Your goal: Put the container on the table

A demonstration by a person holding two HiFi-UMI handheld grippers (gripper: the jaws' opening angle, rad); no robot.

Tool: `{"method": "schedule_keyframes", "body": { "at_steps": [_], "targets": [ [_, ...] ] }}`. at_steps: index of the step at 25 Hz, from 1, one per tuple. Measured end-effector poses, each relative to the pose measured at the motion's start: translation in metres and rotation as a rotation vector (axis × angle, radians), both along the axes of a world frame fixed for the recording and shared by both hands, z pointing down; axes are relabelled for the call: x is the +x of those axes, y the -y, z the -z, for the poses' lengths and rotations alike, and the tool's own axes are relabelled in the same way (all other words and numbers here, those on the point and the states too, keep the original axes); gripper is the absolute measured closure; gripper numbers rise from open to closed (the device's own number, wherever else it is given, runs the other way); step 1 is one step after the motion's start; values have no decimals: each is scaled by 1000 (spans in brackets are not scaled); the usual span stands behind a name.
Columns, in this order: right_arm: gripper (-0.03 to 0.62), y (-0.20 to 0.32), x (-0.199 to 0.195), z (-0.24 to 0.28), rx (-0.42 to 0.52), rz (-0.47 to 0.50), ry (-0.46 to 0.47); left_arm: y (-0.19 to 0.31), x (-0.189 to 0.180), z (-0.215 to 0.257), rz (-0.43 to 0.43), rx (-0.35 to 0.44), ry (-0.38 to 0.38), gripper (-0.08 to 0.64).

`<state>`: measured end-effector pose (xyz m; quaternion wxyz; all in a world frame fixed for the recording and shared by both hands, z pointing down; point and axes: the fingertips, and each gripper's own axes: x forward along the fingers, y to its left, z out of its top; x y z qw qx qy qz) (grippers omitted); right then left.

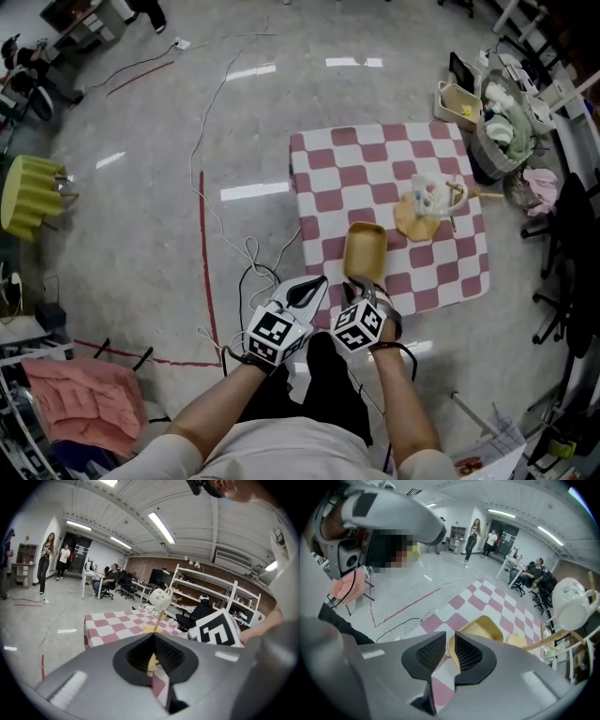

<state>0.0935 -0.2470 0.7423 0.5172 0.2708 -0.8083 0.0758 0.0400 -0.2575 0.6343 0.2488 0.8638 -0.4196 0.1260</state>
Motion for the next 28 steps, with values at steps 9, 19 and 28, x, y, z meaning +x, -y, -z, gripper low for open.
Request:
{"method": "schedule_keyframes", "body": {
  "at_steps": [9,19,28],
  "targets": [
    [555,-6,-12,99,109,-191,164,-25,-18,55,-31,44,-16,554],
    [581,-26,-27,202,218,-352,381,-57,-36,116,-60,102,-36,554],
    [582,-56,-31,266,299,-408,481,-85,-44,162,-88,160,-63,554]
  ]
}}
